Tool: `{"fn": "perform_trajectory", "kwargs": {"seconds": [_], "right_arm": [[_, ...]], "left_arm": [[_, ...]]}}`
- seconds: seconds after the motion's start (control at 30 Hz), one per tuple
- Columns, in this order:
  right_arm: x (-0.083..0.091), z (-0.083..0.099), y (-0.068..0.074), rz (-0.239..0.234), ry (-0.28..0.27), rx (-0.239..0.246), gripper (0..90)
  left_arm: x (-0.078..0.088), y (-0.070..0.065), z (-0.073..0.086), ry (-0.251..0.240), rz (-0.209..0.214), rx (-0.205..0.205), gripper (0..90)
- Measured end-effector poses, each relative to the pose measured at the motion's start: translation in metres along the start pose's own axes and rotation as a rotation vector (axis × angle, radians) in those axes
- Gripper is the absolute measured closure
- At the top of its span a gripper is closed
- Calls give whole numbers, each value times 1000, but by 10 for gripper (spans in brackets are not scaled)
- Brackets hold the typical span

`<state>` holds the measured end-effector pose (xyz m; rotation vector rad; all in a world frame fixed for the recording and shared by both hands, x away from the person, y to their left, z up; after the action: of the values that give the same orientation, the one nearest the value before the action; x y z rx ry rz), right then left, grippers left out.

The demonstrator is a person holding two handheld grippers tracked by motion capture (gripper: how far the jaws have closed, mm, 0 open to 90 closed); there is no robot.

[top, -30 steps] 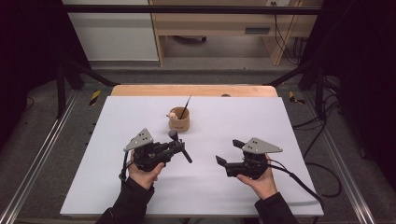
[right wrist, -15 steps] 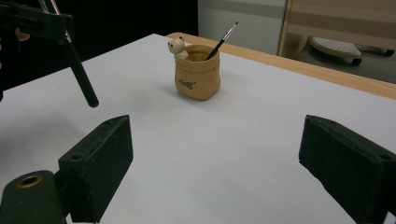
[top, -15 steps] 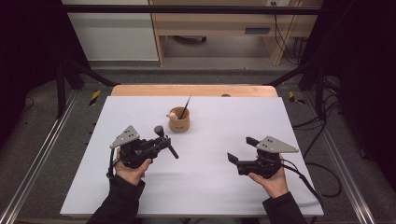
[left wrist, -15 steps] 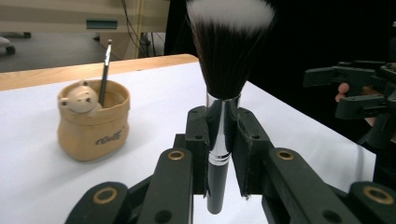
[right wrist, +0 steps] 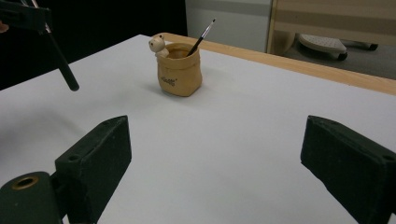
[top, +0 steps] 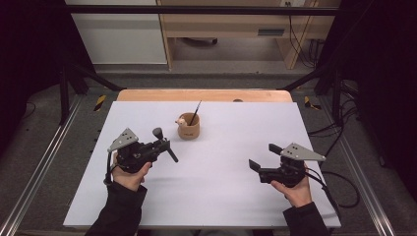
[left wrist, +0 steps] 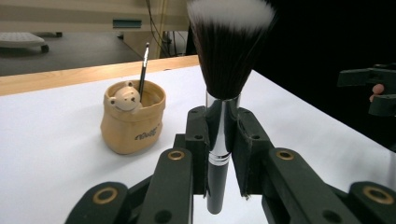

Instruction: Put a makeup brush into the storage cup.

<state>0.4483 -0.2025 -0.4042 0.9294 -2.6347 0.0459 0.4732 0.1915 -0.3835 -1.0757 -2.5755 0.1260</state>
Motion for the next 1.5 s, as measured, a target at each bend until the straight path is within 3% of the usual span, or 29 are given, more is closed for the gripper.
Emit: {"fn": "perform_trajectory", "kwargs": {"seconds": [0.57,0.83,1.5], "right_arm": [[8,5,-9,59,16,19,60],[11,12,-18,75,18,-10,68],[14,13,-18,99,26,-2,56]], "left_arm": [[3,6,-5,1,-26,-8,770],[1,6,-9,1,-28,-9,770],[-14,5,-30,20,-48,-58,770]]}}
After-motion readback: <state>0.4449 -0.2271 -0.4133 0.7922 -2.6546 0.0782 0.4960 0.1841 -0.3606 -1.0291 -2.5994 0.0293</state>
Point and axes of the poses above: each handheld gripper's, and its own axes: x roughly backward along the jaws, z roughly out of its underside, y roughly to its left, the point moved 3 cm from there along -x, roughly forward along the jaws, and after that the axes turned 1 degree about -y, right-handed, at the moved point
